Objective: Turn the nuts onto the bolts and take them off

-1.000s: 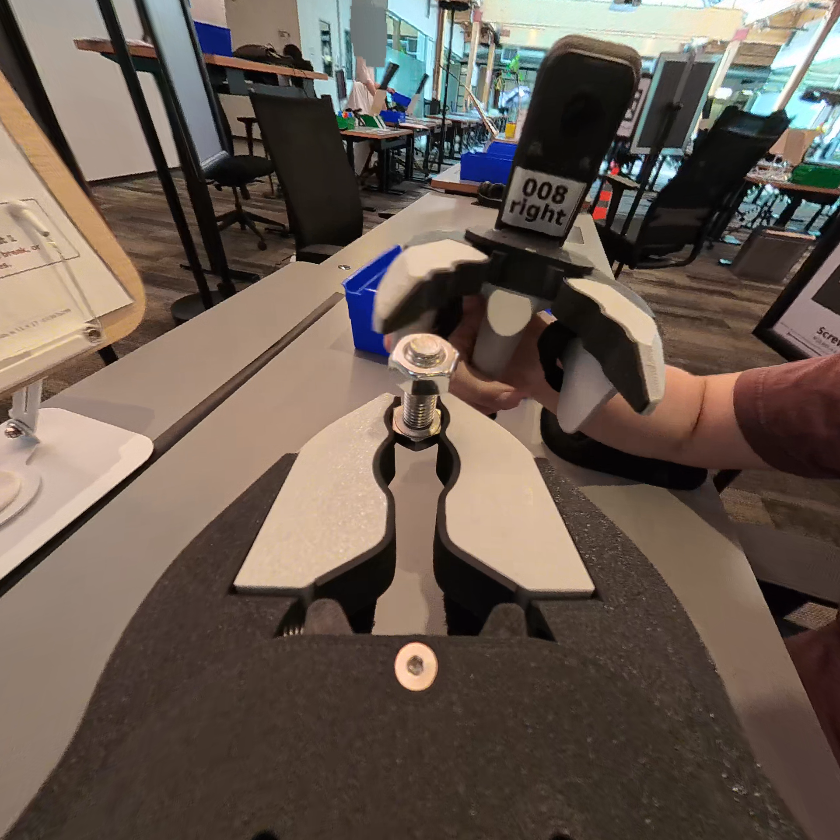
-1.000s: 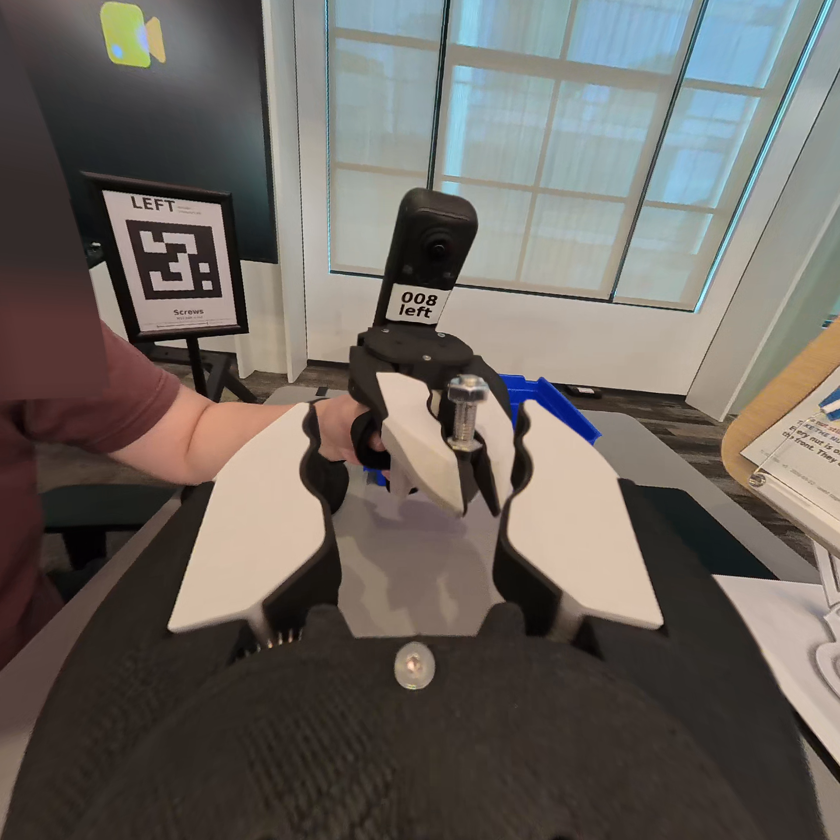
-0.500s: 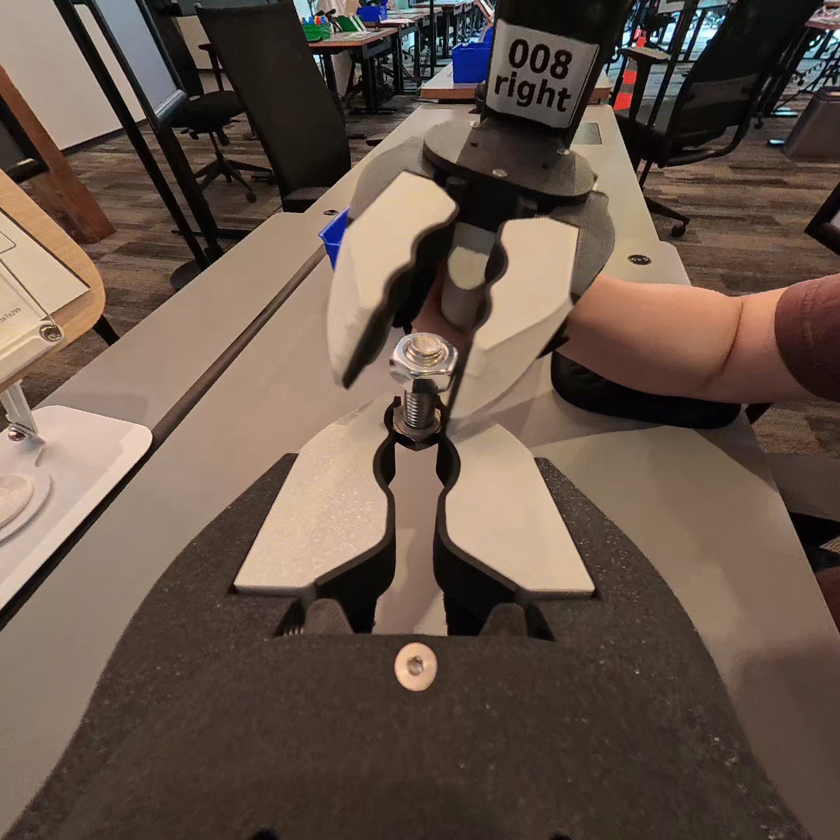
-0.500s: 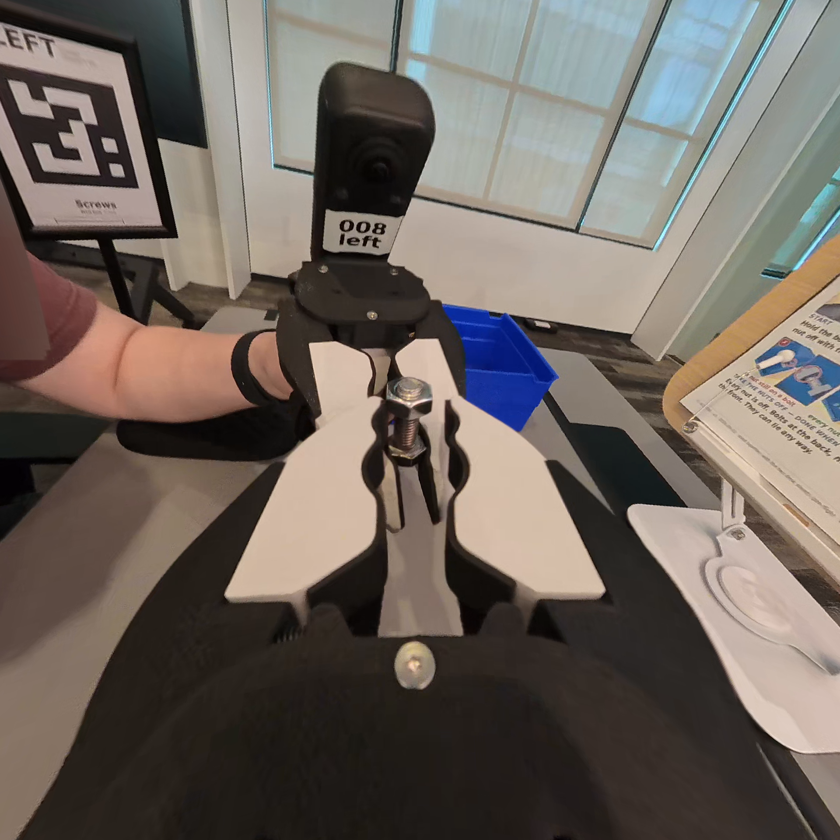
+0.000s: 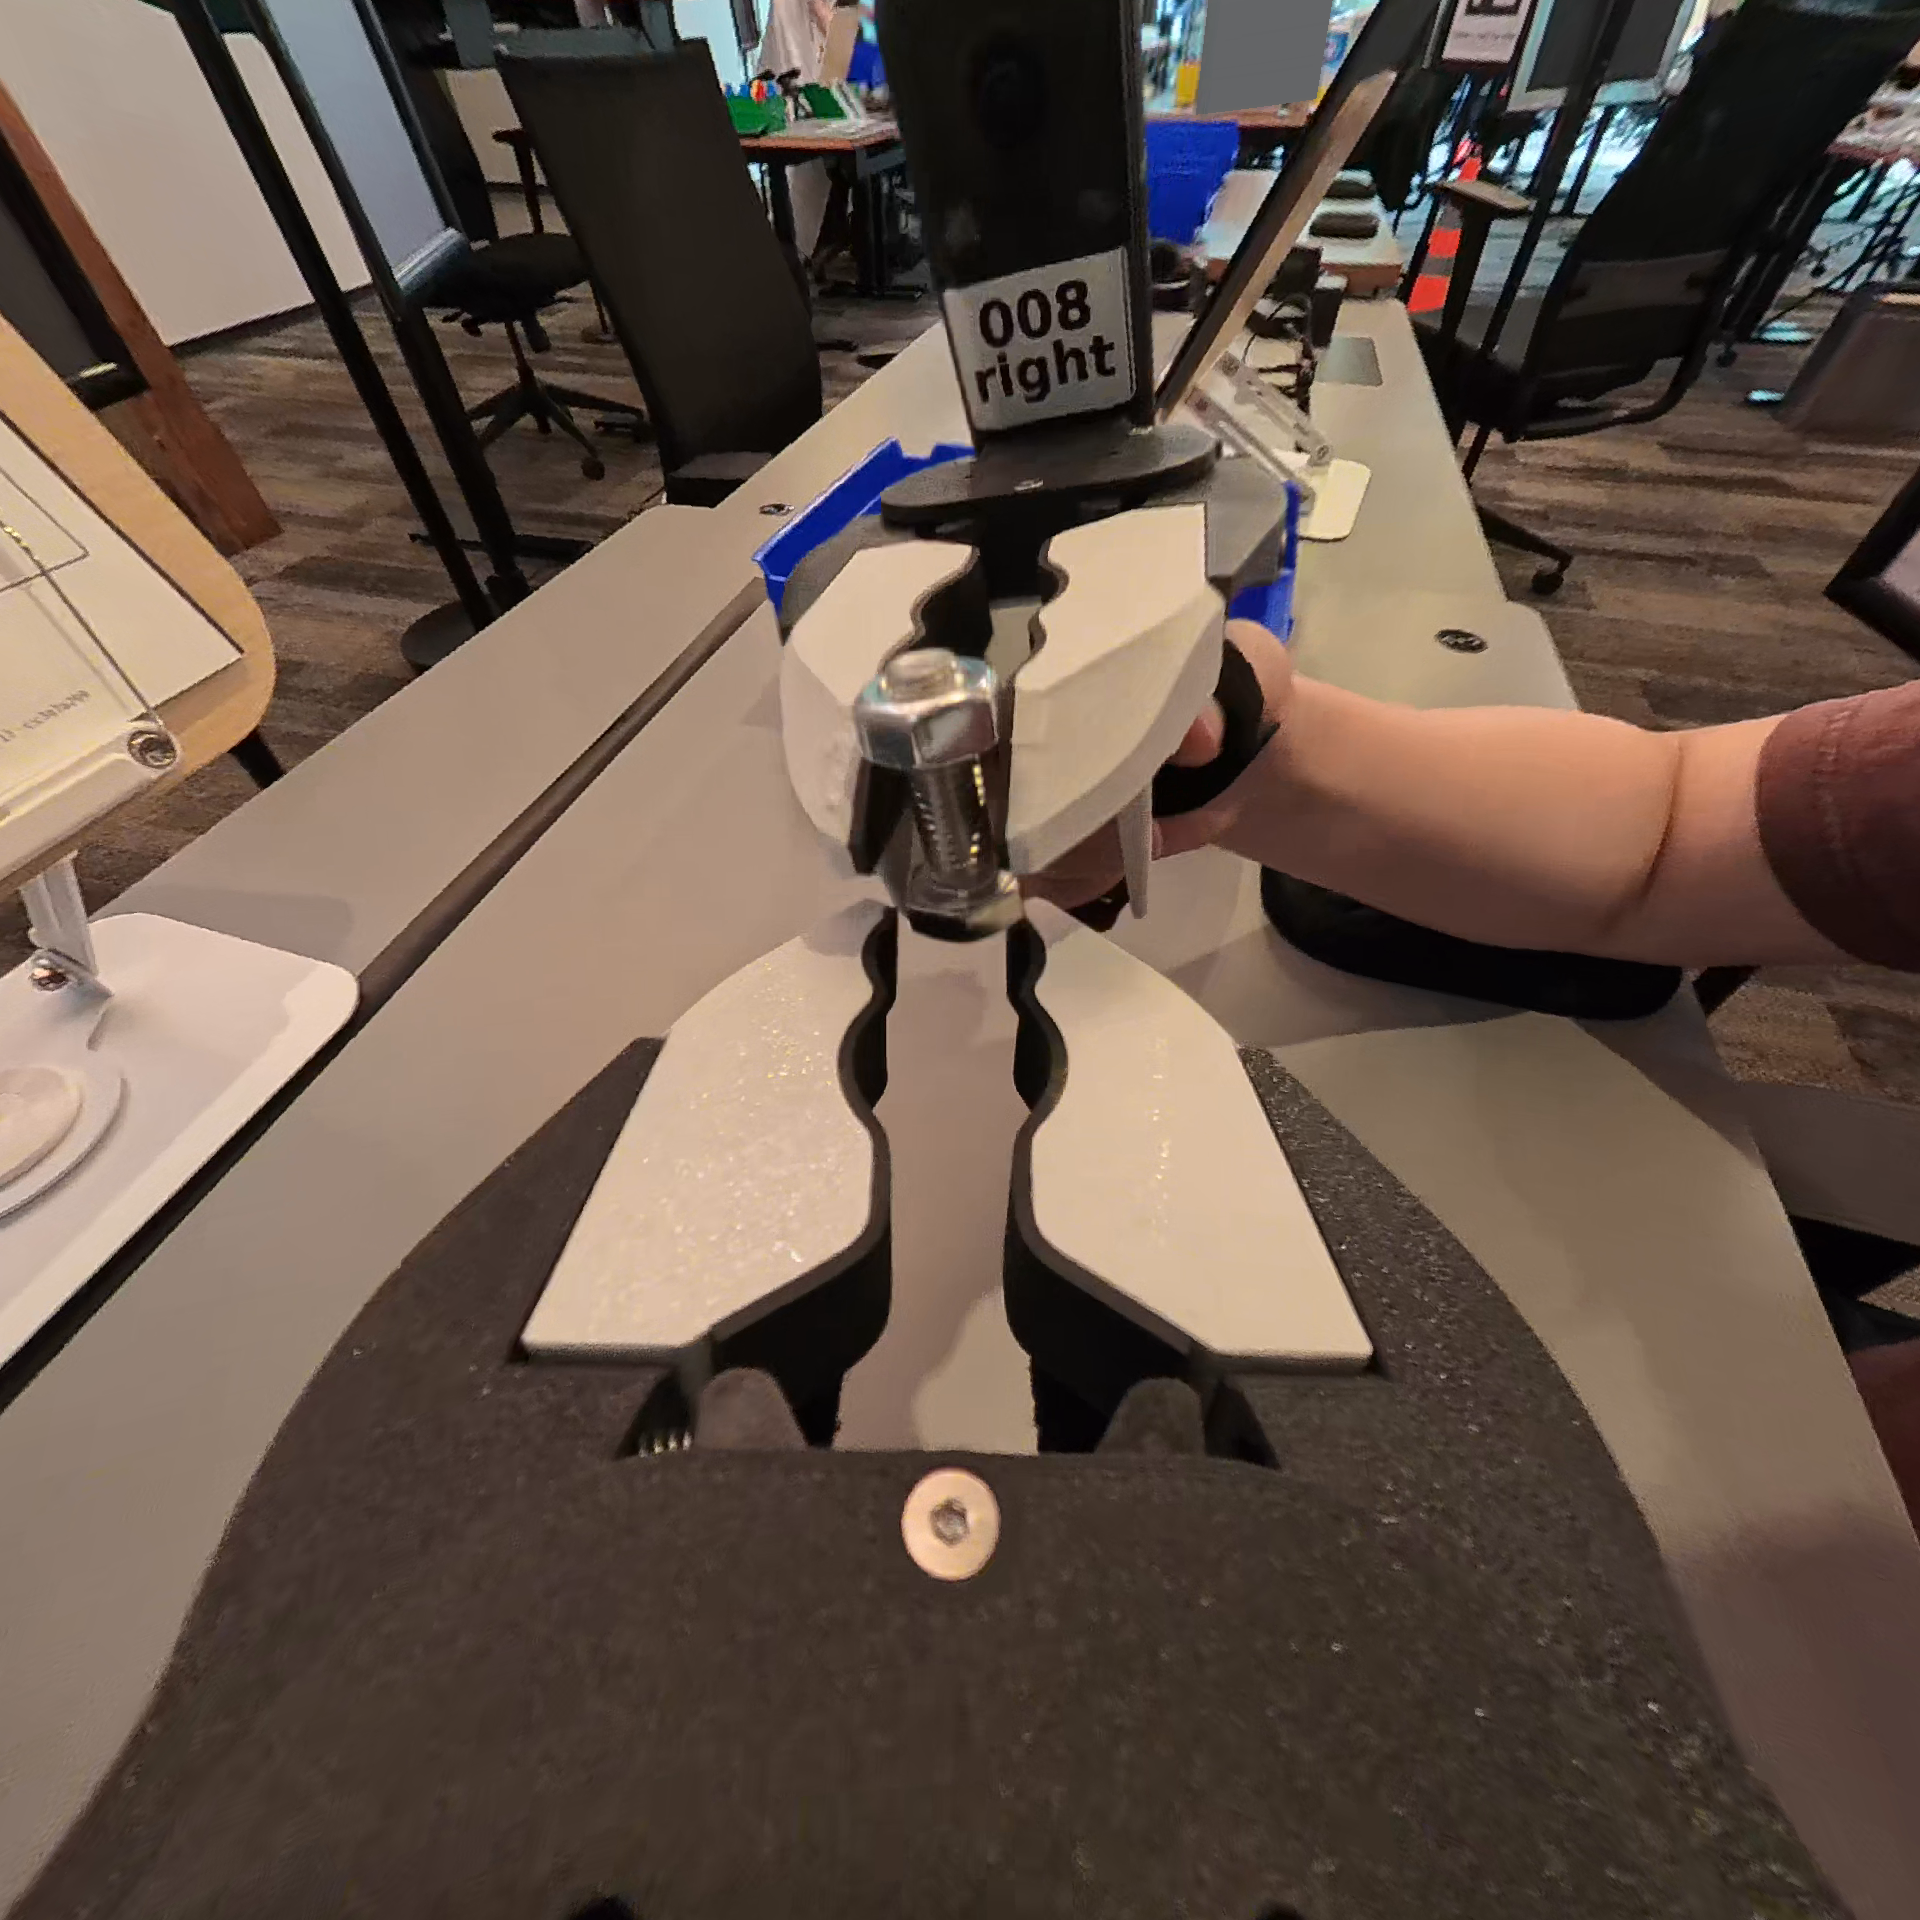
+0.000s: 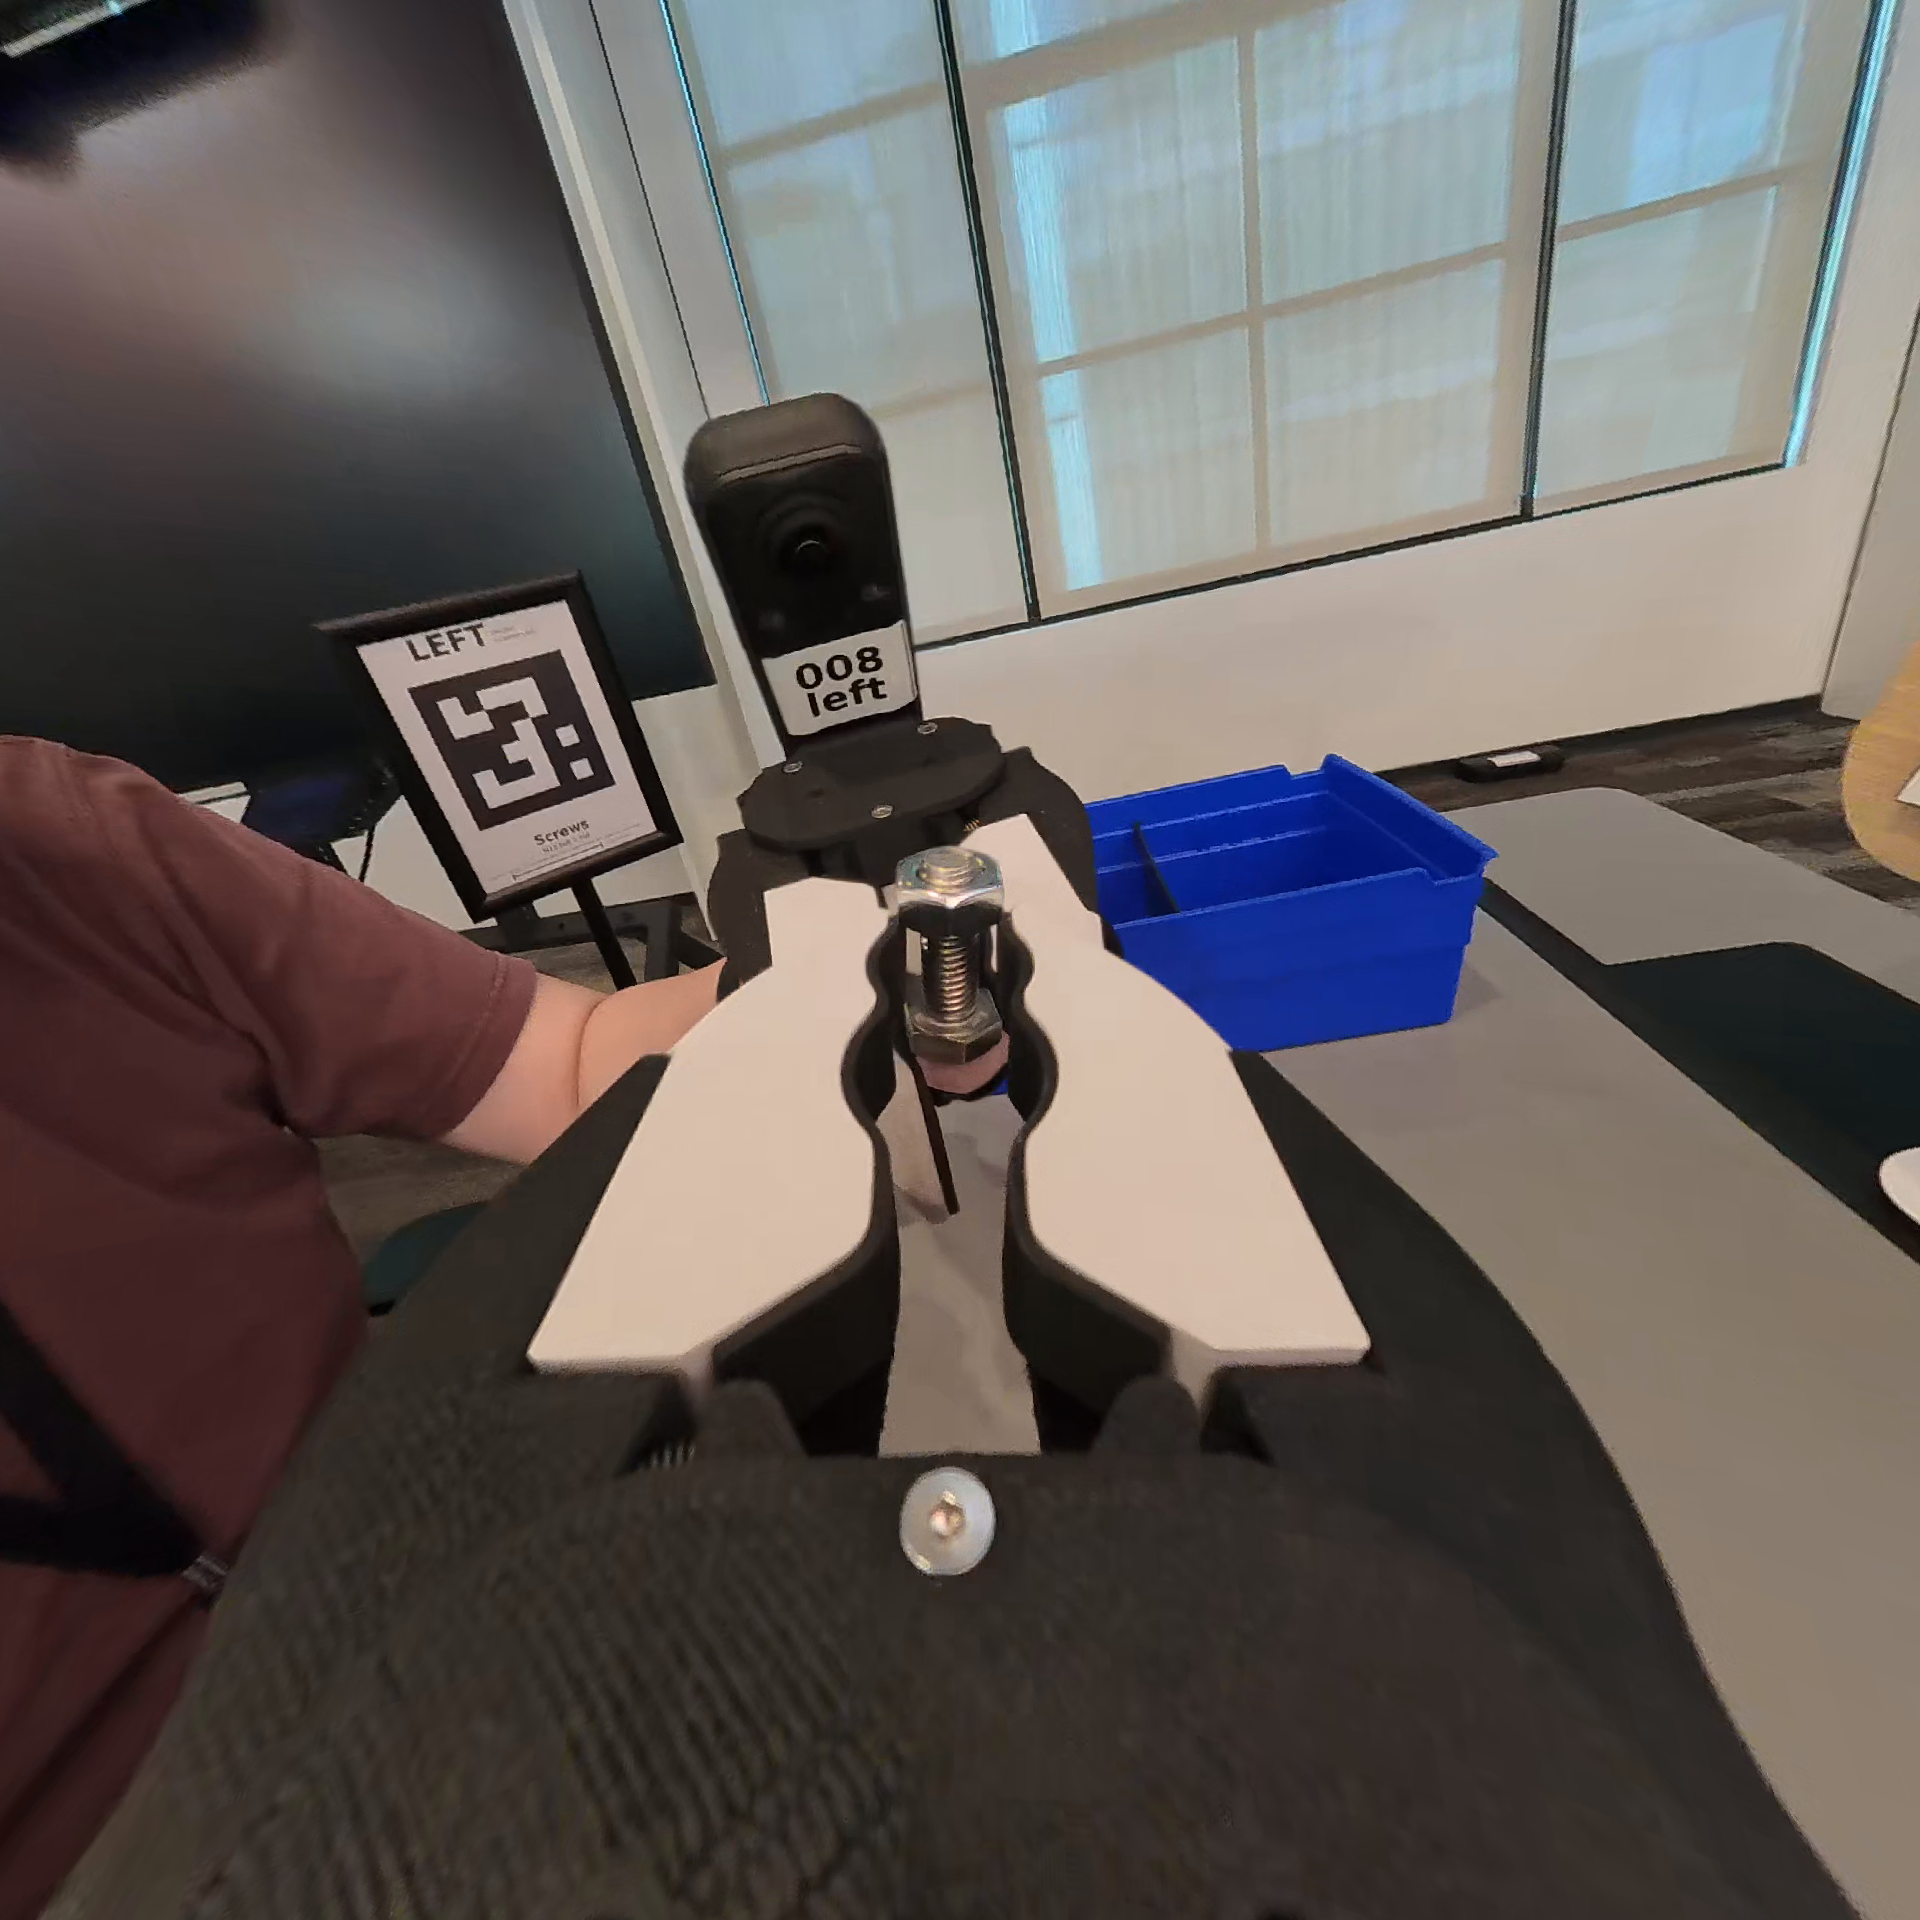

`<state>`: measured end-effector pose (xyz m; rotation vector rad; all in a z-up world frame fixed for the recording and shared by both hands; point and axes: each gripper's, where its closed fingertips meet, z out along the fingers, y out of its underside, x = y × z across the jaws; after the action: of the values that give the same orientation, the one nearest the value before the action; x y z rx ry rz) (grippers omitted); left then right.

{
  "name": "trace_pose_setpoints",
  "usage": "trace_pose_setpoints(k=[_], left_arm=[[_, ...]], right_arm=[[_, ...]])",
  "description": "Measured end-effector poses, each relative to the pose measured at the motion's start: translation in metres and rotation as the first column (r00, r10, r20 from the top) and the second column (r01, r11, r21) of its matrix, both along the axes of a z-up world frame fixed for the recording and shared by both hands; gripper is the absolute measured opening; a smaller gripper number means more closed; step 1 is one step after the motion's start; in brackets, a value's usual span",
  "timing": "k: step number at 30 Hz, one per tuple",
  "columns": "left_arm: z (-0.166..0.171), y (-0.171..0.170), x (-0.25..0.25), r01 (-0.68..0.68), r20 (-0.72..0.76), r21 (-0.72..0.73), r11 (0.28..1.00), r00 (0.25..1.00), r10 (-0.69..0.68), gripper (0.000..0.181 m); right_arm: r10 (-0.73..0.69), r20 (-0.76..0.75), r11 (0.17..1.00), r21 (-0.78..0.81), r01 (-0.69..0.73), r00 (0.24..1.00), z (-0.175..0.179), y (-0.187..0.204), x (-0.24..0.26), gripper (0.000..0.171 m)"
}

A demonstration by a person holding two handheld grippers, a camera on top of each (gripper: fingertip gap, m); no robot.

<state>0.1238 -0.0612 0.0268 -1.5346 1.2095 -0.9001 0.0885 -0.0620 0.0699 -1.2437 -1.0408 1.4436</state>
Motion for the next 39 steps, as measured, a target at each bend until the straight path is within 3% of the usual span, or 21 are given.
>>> trace_pose_setpoints(k=[10,23,26,30,39], left_arm=[[0.006,-0.005,0.002,0.028,0.055,-0.044,0.999,0.998,-0.026,0.02],[0.011,-0.004,0.001,-0.014,0.026,0.054,0.998,1.0,0.013,0.017],[0.012,-0.005,0.0,-0.004,0.027,0.046,0.999,1.0,0.003,0.017],[0.011,-0.006,0.0,0.007,0.013,0.039,0.999,1.0,-0.007,0.017],[0.007,-0.008,0.002,0.017,0.003,0.027,0.999,1.0,-0.018,0.017]], right_arm=[[0.013,-0.017,0.999,0.037,-0.013,1.0,0.002,-0.005,-0.001,0.017],[0.0,-0.021,0.993,0.115,0.002,1.0,0.004,-0.009,-0.002,0.018],[0.006,-0.026,0.989,0.147,-0.002,1.0,0.009,-0.012,0.005,0.026],[-0.024,0.034,0.982,0.19,0.017,0.999,0.004,-0.008,0.009,0.012],[0.023,0.024,0.99,0.139,-0.026,0.999,0.001,-0.01,0.007,0.01]])
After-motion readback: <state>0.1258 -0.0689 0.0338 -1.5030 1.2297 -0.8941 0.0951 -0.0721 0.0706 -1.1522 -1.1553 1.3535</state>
